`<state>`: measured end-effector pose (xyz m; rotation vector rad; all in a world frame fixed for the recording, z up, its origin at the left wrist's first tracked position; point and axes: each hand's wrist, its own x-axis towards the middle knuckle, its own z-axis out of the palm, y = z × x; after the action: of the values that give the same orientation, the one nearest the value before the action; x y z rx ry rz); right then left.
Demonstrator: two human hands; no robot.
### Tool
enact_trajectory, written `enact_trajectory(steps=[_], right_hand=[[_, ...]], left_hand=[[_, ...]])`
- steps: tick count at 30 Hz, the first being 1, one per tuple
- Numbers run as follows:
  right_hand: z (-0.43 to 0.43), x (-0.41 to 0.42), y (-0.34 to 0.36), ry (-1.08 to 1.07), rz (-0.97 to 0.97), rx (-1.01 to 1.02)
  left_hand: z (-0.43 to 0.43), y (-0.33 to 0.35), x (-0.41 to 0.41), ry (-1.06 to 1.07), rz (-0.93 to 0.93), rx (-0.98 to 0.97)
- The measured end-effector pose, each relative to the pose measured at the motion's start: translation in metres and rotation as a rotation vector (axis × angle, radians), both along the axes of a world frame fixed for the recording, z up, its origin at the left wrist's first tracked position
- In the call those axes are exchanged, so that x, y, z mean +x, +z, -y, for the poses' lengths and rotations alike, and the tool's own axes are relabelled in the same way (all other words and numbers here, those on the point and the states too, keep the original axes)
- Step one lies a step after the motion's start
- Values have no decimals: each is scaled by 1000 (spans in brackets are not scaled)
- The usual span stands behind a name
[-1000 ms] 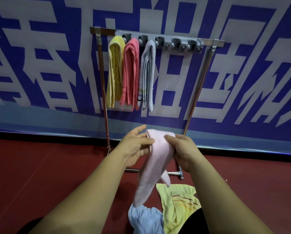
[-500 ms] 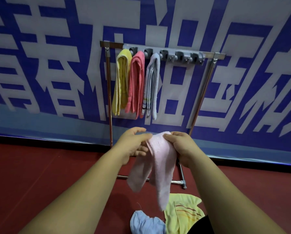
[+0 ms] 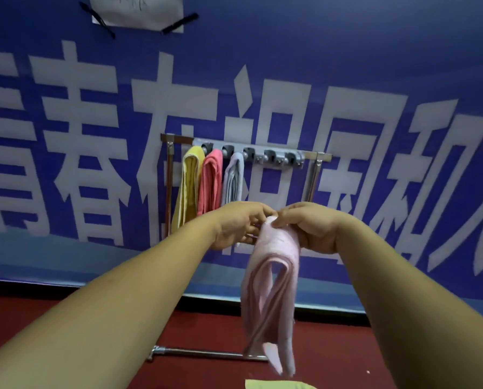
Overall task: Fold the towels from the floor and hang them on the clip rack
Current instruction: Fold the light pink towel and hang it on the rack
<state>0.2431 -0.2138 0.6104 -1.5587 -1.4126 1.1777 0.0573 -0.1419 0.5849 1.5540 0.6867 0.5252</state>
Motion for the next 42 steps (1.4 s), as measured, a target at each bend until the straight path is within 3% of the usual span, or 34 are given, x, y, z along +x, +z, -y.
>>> enact_trajectory(steps=[4, 9, 14, 21, 26, 36, 42], right_hand=[[24, 18, 30, -46, 10, 36], [34, 36, 46, -112, -62, 112], [29, 53, 54, -151, -74, 189], [-22, 79, 52, -146, -100, 224], [-80, 102, 40, -183, 144, 156], [-220, 130, 31, -274, 430, 380], [-290, 131, 35, -361, 663, 585]], left_hand=[[12, 32, 6, -133, -63, 77], [9, 65, 15, -48, 174, 108], [5, 55, 22, -133, -29, 103], [-44, 68, 45, -110, -88, 164], [-113, 61, 75, 27, -190, 348], [-240, 71, 120, 250, -349, 656], [-301, 98, 130, 340, -388, 697]])
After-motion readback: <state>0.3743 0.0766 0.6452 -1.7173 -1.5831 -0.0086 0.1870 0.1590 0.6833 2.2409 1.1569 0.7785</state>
